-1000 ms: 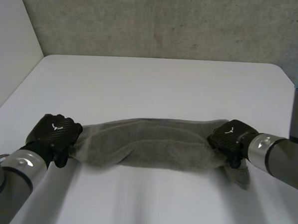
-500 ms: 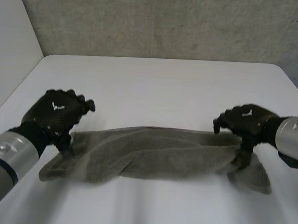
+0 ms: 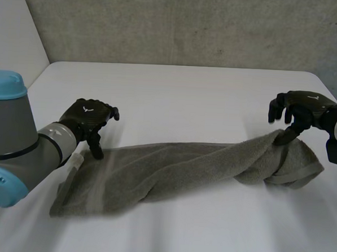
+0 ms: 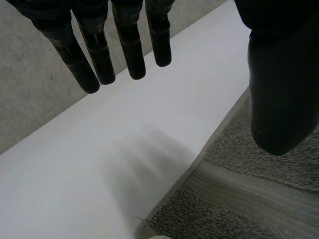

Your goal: Fold the towel.

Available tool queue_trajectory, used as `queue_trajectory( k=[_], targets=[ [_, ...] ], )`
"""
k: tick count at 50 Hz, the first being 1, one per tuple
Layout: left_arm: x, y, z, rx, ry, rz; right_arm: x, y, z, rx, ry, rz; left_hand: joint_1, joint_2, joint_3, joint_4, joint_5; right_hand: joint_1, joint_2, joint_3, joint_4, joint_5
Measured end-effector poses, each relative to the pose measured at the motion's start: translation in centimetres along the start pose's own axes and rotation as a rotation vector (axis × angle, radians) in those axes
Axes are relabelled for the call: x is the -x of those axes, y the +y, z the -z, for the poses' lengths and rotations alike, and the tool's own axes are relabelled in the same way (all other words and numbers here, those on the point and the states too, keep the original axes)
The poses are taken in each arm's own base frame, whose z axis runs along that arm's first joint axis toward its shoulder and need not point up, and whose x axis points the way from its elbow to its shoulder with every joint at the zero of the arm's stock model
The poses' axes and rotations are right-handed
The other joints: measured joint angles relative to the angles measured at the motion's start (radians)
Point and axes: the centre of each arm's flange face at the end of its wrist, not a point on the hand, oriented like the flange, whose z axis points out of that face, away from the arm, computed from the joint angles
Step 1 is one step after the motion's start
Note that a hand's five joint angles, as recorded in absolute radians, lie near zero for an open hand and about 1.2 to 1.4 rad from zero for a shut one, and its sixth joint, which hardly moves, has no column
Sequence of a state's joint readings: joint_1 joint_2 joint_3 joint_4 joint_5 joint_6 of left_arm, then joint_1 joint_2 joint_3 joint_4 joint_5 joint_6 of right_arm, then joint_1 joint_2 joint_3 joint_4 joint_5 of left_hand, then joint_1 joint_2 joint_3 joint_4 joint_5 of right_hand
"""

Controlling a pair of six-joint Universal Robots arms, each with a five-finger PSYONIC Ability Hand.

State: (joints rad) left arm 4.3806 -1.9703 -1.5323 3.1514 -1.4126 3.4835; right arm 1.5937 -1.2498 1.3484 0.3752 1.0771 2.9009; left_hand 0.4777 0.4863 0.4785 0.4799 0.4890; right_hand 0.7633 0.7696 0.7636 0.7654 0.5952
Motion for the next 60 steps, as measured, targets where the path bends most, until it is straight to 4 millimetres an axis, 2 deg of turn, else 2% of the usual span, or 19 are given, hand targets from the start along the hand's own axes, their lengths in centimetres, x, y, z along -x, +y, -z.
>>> queue_trajectory(
  k=[2,5,9,10,11,13,15,18,23,28,37,43,54,60],
  targets=[
    [0.1,0.2,-0.5,0.008,-0.003,0.002,0.6,0.2,0.2,0.010,-0.056,0.005,0.000,0.000,0.003,0.000,0.003,0.162,0.160,0.158,0.154,0.150],
    [0.2,0.3,-0.7,0.011,-0.007,0.003,1.4,0.4,0.7,0.032,-0.126,0.022,0.000,0.000,0.004,0.000,0.003,0.180,0.179,0.185,0.181,0.175],
    [0.3,0.3,-0.8,0.012,-0.013,0.003,2.3,0.7,1.9,0.085,-0.226,0.075,0.000,0.000,0.004,0.000,0.004,-0.003,0.001,-0.002,0.015,-0.002],
    [0.3,0.3,-0.8,0.011,-0.014,0.003,2.5,0.8,2.3,0.103,-0.244,0.092,0.000,0.000,0.004,0.000,0.004,-0.138,-0.139,-0.103,-0.137,-0.159],
    [0.3,0.3,-0.7,0.010,-0.015,0.003,2.5,0.9,2.6,0.122,-0.256,0.111,0.000,0.000,0.004,0.000,0.003,-0.239,-0.244,-0.106,-0.230,-0.257],
    [0.4,0.3,-0.7,0.008,-0.016,0.002,2.5,1.0,3.1,0.154,-0.265,0.141,0.000,0.000,0.004,0.000,0.004,-0.277,-0.279,-0.109,-0.273,-0.302],
    [0.4,0.2,-0.7,0.005,-0.017,0.002,2.4,1.0,3.4,0.178,-0.261,0.164,0.000,0.000,0.004,0.000,0.004,-0.161,-0.174,-0.106,-0.171,-0.170],
    [0.4,0.2,-0.8,0.003,-0.018,0.001,2.4,1.2,3.7,0.207,-0.257,0.182,0.000,0.000,0.004,0.000,0.004,-0.109,-0.122,-0.106,-0.111,-0.108],
    [0.4,0.1,-0.9,0.000,-0.018,0.000,2.3,1.4,4.1,0.244,-0.266,0.203,0.000,0.000,0.004,0.000,0.003,-0.199,-0.195,-0.188,-0.197,-0.226],
    [0.5,0.1,-1.1,-0.001,-0.019,-0.001,1.1,1.1,4.1,0.228,-0.232,0.204,0.000,0.000,0.004,0.000,0.003,-0.280,-0.269,-0.273,-0.274,-0.313],
    [0.5,0.4,-1.9,0.002,-0.019,-0.002,-2.5,0.2,1.9,0.071,-0.075,0.078,0.000,-0.001,0.003,0.000,0.001,-0.304,-0.285,-0.303,-0.303,-0.343],
    [0.5,0.7,-2.5,0.011,-0.016,-0.003,-3.4,1.4,-0.1,0.060,-0.012,0.025,-0.002,-0.002,0.001,-0.003,-0.015,-0.327,-0.317,-0.327,-0.332,-0.367],
    [0.4,1.4,-3.9,0.031,-0.003,-0.006,-1.4,5.2,-3.3,0.187,-0.042,0.009,-0.004,-0.002,-0.008,-0.003,-0.032,-0.341,-0.323,-0.342,-0.351,-0.386],
    [0.4,1.6,-4.4,0.044,0.003,-0.004,-0.7,6.4,-4.4,0.224,-0.073,0.002,-0.006,-0.003,-0.012,-0.003,-0.038,-0.341,-0.323,-0.342,-0.350,-0.386]
  ],
)
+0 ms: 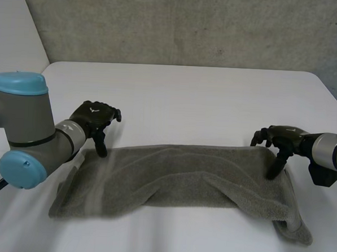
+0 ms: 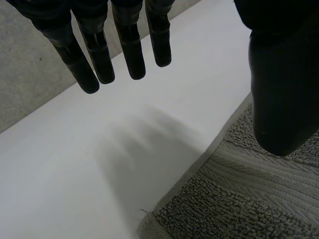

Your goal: Fold the towel.

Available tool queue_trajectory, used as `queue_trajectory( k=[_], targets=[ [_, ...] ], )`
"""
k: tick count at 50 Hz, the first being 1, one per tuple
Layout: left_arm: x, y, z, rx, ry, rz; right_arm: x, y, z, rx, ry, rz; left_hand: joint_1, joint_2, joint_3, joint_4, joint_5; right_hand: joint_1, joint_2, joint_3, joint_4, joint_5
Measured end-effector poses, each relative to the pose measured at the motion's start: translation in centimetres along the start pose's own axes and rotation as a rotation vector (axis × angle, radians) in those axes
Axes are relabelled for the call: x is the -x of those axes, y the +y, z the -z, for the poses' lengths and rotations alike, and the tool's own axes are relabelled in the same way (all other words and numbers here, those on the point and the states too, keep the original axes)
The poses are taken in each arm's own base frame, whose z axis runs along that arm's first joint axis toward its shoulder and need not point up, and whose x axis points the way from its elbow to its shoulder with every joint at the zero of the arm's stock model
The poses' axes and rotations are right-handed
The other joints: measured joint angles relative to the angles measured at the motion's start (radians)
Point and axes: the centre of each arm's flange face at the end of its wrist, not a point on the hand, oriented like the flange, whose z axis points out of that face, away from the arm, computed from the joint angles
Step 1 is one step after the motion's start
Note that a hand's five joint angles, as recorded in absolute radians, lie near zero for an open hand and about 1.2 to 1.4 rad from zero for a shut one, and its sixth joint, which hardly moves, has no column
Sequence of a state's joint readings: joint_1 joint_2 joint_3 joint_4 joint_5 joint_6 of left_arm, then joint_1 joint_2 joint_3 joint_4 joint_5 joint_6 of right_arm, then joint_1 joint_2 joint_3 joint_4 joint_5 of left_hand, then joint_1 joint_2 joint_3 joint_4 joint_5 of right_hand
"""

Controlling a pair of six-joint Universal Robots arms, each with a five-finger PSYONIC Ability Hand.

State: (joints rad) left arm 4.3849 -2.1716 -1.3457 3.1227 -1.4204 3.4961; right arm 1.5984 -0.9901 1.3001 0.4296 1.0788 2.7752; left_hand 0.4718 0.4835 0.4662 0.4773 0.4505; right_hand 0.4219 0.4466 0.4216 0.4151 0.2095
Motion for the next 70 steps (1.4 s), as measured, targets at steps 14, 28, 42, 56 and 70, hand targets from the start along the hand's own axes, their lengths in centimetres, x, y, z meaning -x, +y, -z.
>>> queue_trajectory(
  k=[14,28,42,56,70],
  targets=[
    [-0.5,1.2,-0.8,0.064,0.030,0.008,1.6,0.2,-0.9,0.014,-0.029,0.029,0.000,0.000,0.000,0.000,-0.002,0.920,0.877,0.903,0.921,0.960],
    [-0.5,1.4,-0.6,0.077,0.027,0.010,3.0,-1.2,0.6,-0.037,-0.031,0.128,0.000,0.000,0.000,0.000,-0.002,0.923,0.877,0.906,0.928,0.964],
    [-0.8,1.7,-0.8,0.079,0.036,0.006,4.6,-1.3,2.1,-0.058,-0.067,0.199,-0.010,-0.006,-0.015,-0.008,-0.016,0.923,0.877,0.911,0.928,0.964],
    [-1.0,2.3,-1.3,0.091,0.041,0.007,7.0,-3.8,6.9,-0.211,-0.135,0.293,-0.010,-0.006,-0.015,-0.008,-0.016,0.923,0.877,0.914,0.928,0.965],
    [-1.1,3.0,-1.8,0.104,0.045,0.010,6.8,-5.7,10.8,-0.336,-0.127,0.332,-0.010,-0.006,-0.015,-0.008,-0.016,0.923,0.877,0.914,0.928,0.965]
  ],
)
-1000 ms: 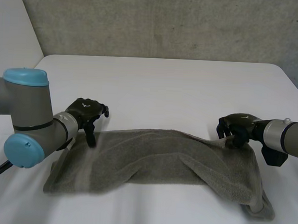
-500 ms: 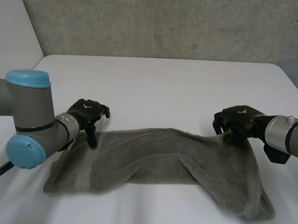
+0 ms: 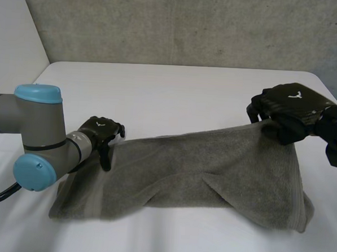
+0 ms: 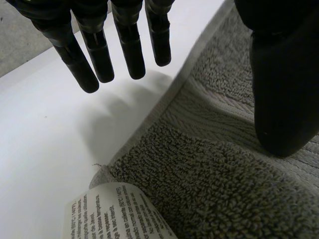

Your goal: Fold the towel.

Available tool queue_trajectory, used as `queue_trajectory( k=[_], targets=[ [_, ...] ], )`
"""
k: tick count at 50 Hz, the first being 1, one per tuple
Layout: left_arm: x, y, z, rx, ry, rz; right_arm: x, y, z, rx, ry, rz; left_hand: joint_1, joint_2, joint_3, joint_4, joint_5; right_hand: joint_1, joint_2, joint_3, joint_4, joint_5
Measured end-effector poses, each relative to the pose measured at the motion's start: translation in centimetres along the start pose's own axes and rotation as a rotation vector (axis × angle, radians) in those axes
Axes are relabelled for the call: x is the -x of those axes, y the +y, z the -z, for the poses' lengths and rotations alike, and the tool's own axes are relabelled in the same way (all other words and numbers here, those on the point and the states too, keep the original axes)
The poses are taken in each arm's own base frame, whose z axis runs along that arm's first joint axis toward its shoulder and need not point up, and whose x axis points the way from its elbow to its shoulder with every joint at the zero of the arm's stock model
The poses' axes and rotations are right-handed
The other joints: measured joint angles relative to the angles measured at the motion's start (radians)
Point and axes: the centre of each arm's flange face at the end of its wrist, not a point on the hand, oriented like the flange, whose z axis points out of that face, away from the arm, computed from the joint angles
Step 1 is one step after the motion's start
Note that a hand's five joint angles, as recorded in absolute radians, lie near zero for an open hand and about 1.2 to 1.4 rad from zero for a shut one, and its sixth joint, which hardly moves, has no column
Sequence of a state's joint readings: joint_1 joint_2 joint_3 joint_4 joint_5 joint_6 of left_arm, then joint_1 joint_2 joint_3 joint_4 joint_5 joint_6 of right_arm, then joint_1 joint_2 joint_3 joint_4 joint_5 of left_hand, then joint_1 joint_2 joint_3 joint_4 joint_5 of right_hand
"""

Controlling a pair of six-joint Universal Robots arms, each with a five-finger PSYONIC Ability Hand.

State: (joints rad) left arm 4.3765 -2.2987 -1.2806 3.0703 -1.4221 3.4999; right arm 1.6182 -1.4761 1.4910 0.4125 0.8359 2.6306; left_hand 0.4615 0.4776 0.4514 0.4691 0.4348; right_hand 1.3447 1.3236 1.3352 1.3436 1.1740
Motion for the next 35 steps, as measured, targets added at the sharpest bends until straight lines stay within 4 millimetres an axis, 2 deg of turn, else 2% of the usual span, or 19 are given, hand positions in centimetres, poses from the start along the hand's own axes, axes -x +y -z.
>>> queue_trajectory(
  k=[10,14,20,22,27,30,33,34,35],
  targets=[
    [0.1,-0.2,0.0,-0.005,-0.003,0.000,-1.5,-0.8,1.6,-0.054,0.027,0.010,0.021,0.013,0.022,0.009,0.040,0.000,0.000,0.000,0.006,0.000],
    [0.1,-0.2,0.0,-0.007,-0.007,0.000,-2.0,-0.8,1.9,-0.059,0.038,0.008,0.319,0.298,0.327,0.317,0.337,0.000,0.000,0.000,0.008,0.000],
    [0.5,-0.7,0.2,-0.016,-0.036,0.004,-2.4,-0.5,1.9,-0.053,0.048,0.000,0.990,0.968,1.004,0.981,1.004,0.000,0.000,0.000,0.008,0.000],
    [0.7,-1.0,0.3,-0.027,-0.050,0.005,-2.5,-0.3,1.7,-0.048,0.047,-0.004,1.005,1.031,1.077,1.040,1.051,0.000,0.000,0.001,0.009,0.000],
    [1.5,-2.6,0.4,-0.104,-0.094,-0.004,-3.4,0.1,0.6,-0.036,0.049,-0.003,1.005,1.034,1.089,1.045,1.052,0.000,0.000,0.002,0.009,0.000],
    [2.1,-3.9,0.2,-0.173,-0.123,-0.017,-4.7,0.2,-0.4,-0.034,0.073,0.013,1.005,1.034,1.089,1.045,1.052,0.000,0.000,0.003,0.009,0.000],
    [2.9,-5.9,-0.1,-0.263,-0.161,-0.031,-6.3,-0.2,-1.7,-0.046,0.126,0.059,1.006,1.034,1.090,1.045,1.052,0.000,0.000,0.003,0.009,0.000],
    [3.6,-7.5,-0.2,-0.329,-0.192,-0.039,-7.4,-0.8,-2.5,-0.066,0.179,0.105,1.006,1.034,1.090,1.045,1.052,0.000,0.000,0.003,0.009,0.000],
    [3.8,-8.1,-0.2,-0.352,-0.203,-0.041,-7.7,-1.0,-2.8,-0.075,0.199,0.121,1.006,1.034,1.090,1.046,1.052,0.000,0.000,0.003,0.009,0.000]
  ],
)
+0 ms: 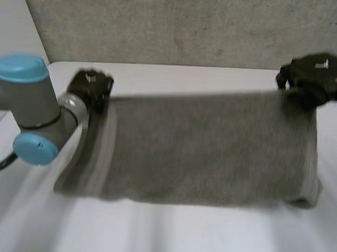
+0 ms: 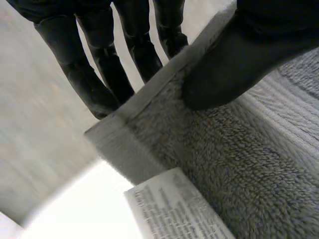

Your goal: Fold the towel.

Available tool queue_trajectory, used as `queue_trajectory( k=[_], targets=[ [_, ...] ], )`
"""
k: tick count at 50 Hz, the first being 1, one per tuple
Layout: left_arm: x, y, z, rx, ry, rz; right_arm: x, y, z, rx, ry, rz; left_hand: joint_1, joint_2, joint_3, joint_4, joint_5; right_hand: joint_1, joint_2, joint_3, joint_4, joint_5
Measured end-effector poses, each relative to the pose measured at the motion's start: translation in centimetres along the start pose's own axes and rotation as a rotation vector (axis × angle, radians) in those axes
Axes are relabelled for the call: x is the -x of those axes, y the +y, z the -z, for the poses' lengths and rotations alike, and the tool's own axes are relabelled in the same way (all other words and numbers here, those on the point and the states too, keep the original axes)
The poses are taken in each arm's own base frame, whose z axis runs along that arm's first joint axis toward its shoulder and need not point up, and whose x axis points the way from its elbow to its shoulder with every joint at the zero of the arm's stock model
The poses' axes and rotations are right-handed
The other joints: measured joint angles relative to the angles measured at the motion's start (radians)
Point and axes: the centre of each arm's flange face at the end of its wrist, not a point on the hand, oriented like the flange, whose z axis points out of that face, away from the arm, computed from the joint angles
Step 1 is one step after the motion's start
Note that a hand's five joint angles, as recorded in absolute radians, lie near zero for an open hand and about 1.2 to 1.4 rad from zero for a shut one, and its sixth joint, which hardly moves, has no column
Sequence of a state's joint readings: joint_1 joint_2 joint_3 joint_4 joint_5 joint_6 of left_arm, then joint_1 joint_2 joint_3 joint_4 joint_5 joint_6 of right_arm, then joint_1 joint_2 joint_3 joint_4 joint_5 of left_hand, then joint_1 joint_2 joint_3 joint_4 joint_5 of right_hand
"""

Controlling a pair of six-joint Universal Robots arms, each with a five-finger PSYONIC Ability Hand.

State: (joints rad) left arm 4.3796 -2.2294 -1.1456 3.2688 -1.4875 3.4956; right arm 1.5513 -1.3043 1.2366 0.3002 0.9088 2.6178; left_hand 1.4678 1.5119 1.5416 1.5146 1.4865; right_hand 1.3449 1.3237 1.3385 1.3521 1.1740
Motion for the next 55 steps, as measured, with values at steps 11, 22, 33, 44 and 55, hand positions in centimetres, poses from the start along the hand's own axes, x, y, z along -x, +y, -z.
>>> queue_trajectory(
  k=[11,22,33,44,55],
  targets=[
    [7.5,-14.9,0.4,-0.593,-0.377,0.092,-4.8,-8.1,-4.6,-0.537,0.540,0.304,0.015,0.007,0.003,0.000,0.029,0.000,0.019,0.000,0.001,0.000],
    [7.4,-14.5,2.5,-0.617,-0.352,0.147,-1.9,-7.5,-4.1,-0.500,0.463,0.240,0.035,0.007,0.004,0.000,0.045,0.000,0.019,0.009,0.001,0.012],
    [5.0,-2.4,3.1,-0.219,-0.251,0.137,3.9,1.0,-3.7,-0.109,0.160,0.106,0.035,0.007,0.006,0.000,0.046,0.000,0.019,0.009,0.001,0.012],
    [3.5,4.2,4.7,0.008,-0.217,0.150,8.7,11.3,-4.5,0.166,0.020,0.059,0.035,0.007,0.006,0.000,0.046,-0.082,-0.064,-0.076,-0.090,-0.080],
    [4.0,4.4,4.8,0.012,-0.230,0.156,8.7,13.6,-5.0,0.242,0.112,0.026,0.035,0.007,0.006,0.000,0.046,-0.664,-0.633,-0.653,-0.666,-0.688]
  ],
)
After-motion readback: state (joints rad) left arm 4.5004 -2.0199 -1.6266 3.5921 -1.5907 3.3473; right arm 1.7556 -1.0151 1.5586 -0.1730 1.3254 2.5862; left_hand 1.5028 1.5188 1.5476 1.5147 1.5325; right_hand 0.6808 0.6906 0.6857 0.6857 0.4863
